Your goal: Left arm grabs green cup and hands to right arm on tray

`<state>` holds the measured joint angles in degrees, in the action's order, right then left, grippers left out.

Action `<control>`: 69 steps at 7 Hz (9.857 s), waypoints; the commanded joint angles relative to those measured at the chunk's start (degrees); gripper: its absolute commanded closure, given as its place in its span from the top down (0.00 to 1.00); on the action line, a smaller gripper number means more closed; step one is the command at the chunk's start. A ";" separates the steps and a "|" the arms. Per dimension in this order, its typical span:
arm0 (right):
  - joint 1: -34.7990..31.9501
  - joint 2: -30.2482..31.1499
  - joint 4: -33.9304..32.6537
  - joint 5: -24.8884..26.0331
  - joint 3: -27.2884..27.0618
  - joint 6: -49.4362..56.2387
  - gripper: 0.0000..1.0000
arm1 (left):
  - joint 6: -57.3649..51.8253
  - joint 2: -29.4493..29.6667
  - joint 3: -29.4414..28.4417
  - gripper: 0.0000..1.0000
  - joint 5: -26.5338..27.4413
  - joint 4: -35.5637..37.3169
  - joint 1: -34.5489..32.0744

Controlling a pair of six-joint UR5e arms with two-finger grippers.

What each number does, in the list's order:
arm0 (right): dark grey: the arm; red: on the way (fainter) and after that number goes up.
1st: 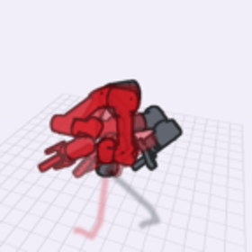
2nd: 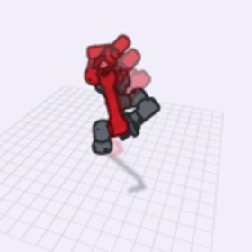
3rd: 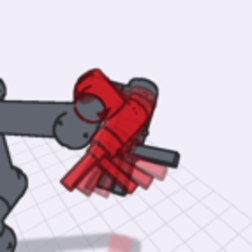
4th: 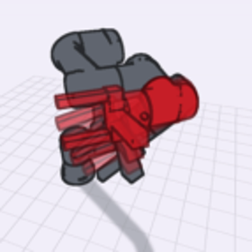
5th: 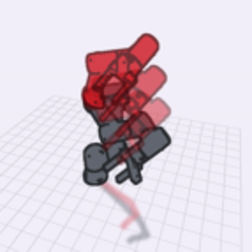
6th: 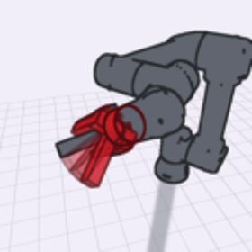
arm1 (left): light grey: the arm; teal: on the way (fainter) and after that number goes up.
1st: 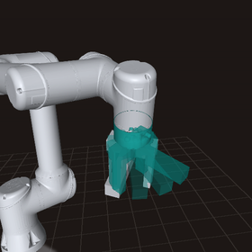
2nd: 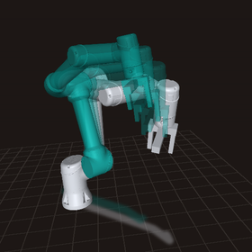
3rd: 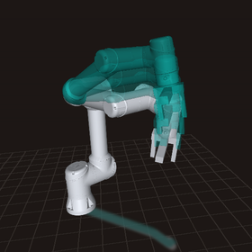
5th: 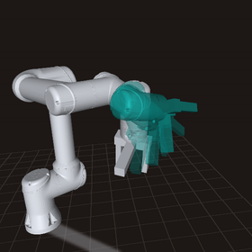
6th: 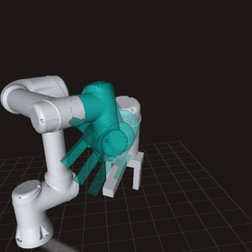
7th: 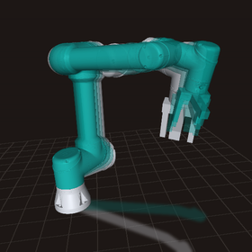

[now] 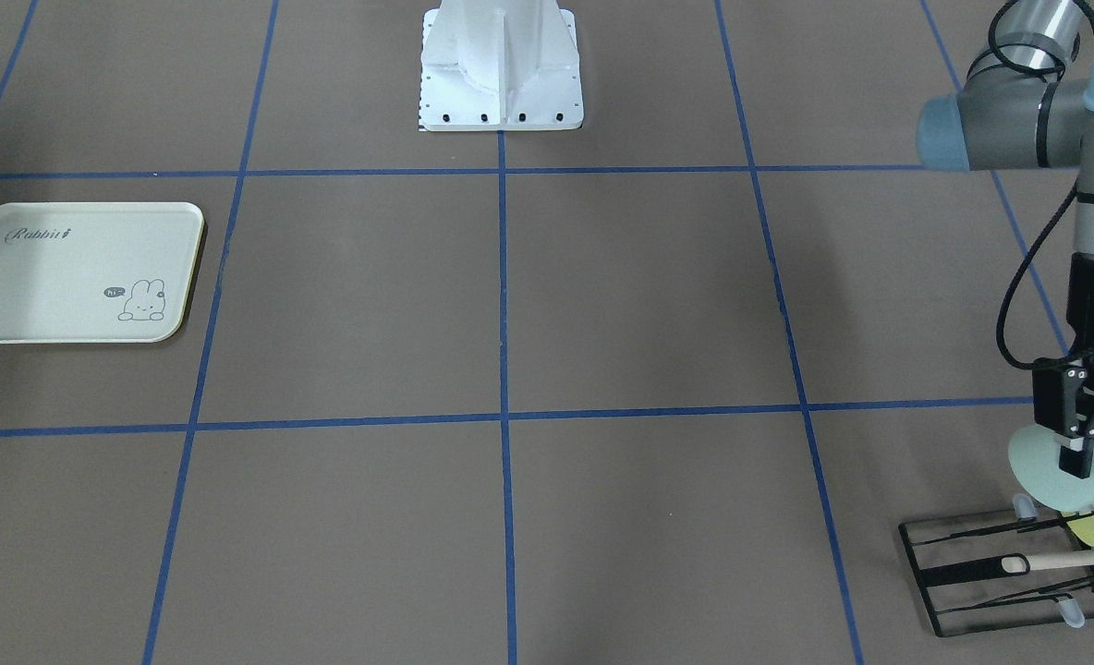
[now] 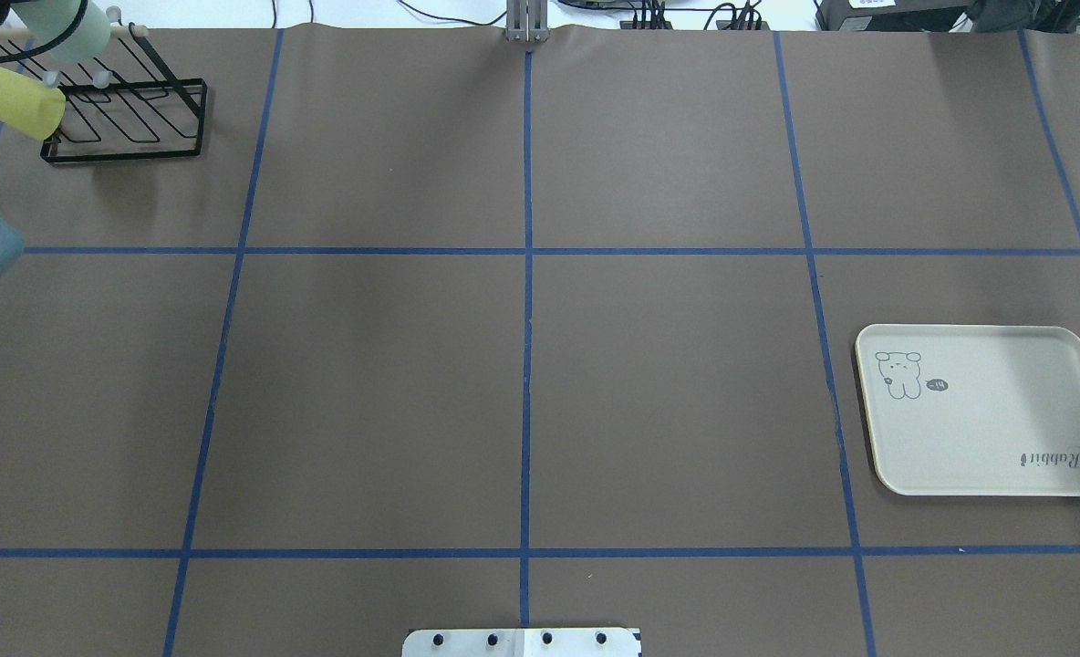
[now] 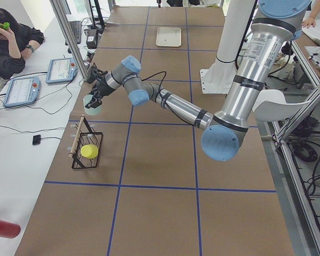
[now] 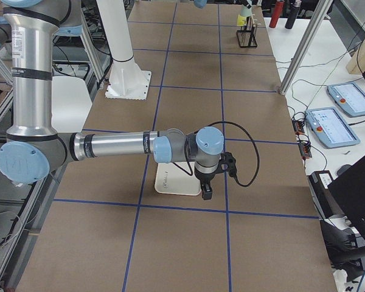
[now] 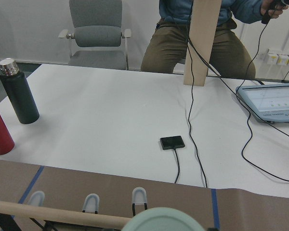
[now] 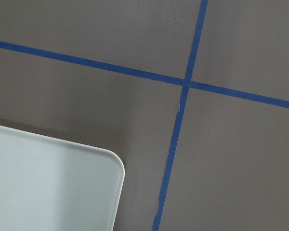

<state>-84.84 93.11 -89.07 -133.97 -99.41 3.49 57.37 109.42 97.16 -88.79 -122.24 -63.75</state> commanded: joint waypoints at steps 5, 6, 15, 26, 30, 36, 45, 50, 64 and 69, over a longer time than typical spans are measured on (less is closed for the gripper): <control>11.96 -13.64 24.85 2.04 1.06 -42.50 0.99 | 14.67 0.97 1.54 0.28 0.72 1.84 1.78; 13.55 -14.61 31.00 2.22 1.24 -54.08 0.99 | 18.79 1.06 1.72 0.29 2.64 1.66 3.70; 27.08 -21.04 70.31 2.31 0.45 -106.13 0.99 | 66.67 12.75 8.13 0.29 -4.06 -4.10 20.95; 42.20 -26.05 89.24 16.45 0.36 -105.53 0.98 | 105.22 12.48 15.43 0.29 -21.07 -10.47 21.04; 42.48 -27.37 89.16 17.95 0.62 -105.62 0.95 | 108.30 12.75 16.04 0.29 -23.10 -10.56 21.73; 44.67 -27.28 89.16 19.36 0.98 -105.53 0.92 | 110.77 13.01 15.78 0.29 -23.01 -12.23 24.73; 46.34 -27.28 89.16 20.68 1.24 -105.62 0.72 | 111.21 13.80 15.43 0.29 -22.66 -12.23 27.28; 46.61 -27.37 89.25 20.77 1.15 -105.62 0.50 | 111.21 13.80 14.91 0.29 -22.48 -12.14 27.28; 46.61 -27.28 89.16 21.82 1.24 -105.97 0.00 | 110.50 13.54 14.73 1.00 -22.48 -12.23 27.28; 42.32 -26.22 86.02 23.67 1.50 -100.54 0.00 | 109.28 13.45 14.73 1.00 -22.39 -12.05 27.01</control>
<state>-40.72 66.67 -1.21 -110.57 -98.06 -99.79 167.51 122.89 111.89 -111.24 -134.37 -36.65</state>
